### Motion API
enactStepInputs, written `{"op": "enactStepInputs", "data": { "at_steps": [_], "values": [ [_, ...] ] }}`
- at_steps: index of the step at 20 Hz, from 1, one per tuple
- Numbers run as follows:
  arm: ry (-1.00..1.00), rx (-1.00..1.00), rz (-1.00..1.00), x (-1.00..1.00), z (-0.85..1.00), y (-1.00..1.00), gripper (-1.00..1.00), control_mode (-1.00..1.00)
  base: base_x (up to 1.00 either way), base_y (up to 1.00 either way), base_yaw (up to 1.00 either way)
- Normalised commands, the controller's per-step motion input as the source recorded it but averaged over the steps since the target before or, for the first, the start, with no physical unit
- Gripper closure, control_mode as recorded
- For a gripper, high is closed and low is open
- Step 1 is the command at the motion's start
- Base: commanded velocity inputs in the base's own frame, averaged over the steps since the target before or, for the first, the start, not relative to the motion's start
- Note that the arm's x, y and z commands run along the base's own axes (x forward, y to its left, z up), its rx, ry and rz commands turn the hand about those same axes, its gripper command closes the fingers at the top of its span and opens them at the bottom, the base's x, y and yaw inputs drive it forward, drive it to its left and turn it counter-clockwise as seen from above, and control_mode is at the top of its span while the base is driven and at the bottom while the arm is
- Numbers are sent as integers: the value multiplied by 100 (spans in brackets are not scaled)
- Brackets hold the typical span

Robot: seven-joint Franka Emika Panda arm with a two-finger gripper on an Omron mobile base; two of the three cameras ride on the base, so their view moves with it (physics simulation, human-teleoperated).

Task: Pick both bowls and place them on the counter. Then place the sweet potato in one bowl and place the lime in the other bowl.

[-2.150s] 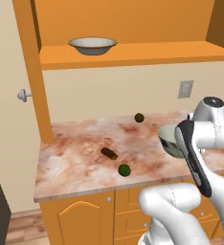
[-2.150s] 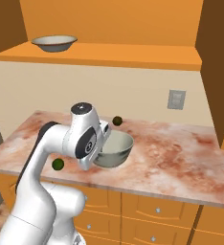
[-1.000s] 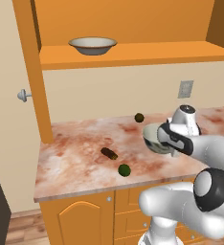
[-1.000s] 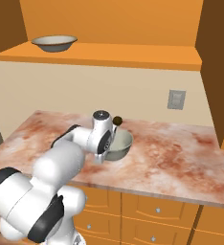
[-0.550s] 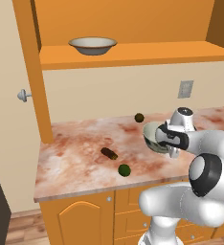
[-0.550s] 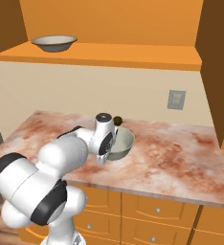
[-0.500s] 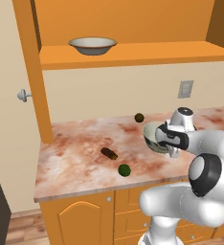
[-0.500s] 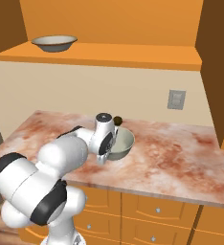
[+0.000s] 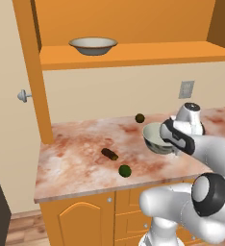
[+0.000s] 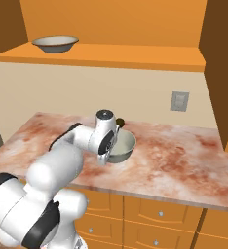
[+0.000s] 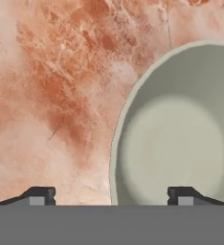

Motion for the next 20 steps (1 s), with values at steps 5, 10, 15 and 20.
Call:
{"op": "enactStepInputs", "data": {
  "at_steps": [5, 10, 15, 20],
  "values": [
    [-4, -5, 16, -21, 79, 17, -100, -100, 0, 0, 0],
    [-12, -4, 28, -20, 65, 45, -100, -100, 0, 0, 0],
    [-28, -1, 19, -67, 24, 37, -100, -100, 0, 0, 0],
    [-38, 0, 15, -75, 24, 24, -100, -100, 0, 0, 0]
  ]
}}
